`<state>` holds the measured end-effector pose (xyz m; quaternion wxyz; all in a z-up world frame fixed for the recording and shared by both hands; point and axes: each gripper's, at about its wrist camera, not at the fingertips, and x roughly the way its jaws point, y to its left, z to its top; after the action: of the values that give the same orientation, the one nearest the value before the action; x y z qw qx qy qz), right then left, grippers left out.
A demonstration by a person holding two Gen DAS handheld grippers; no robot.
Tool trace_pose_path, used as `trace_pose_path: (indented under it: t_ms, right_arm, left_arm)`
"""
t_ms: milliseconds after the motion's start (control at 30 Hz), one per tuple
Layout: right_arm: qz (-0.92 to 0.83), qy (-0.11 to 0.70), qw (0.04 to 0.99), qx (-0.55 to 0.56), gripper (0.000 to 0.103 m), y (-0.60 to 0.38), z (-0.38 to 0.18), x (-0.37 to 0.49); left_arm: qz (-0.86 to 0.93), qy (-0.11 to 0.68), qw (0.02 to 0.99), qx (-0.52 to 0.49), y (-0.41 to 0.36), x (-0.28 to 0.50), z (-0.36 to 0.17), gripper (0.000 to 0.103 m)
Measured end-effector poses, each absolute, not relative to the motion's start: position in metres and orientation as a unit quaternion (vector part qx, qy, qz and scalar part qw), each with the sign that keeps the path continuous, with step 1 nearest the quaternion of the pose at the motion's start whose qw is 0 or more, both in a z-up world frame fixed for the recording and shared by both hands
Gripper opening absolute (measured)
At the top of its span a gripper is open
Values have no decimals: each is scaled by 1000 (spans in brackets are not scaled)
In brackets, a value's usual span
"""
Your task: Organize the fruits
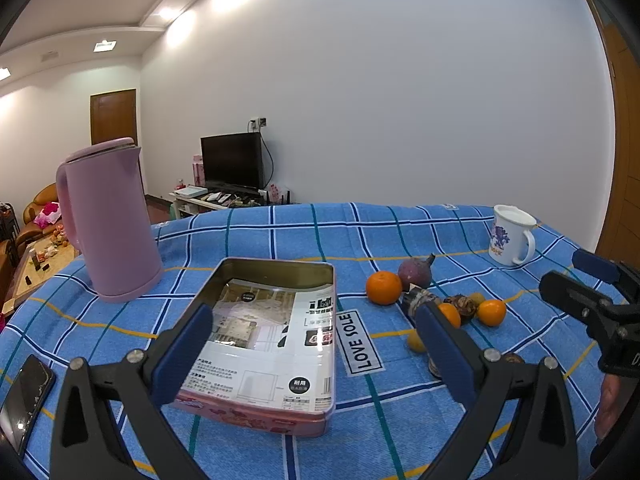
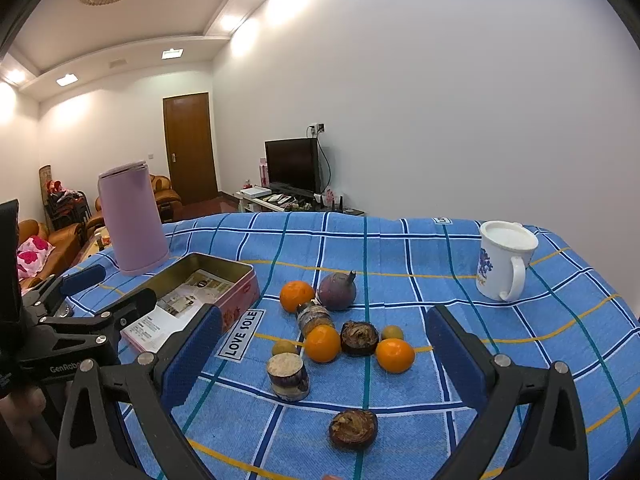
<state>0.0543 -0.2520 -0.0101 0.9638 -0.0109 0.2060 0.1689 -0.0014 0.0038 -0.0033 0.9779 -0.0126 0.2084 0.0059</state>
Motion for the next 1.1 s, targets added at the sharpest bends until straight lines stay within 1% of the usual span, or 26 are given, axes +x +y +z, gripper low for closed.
trace_pose_path:
  t_ms: [1100]
  right_arm:
    - [173, 207, 963, -12, 102, -248, -12, 52]
  left_arm:
    - [11, 210, 978, -14, 8, -1, -4, 103]
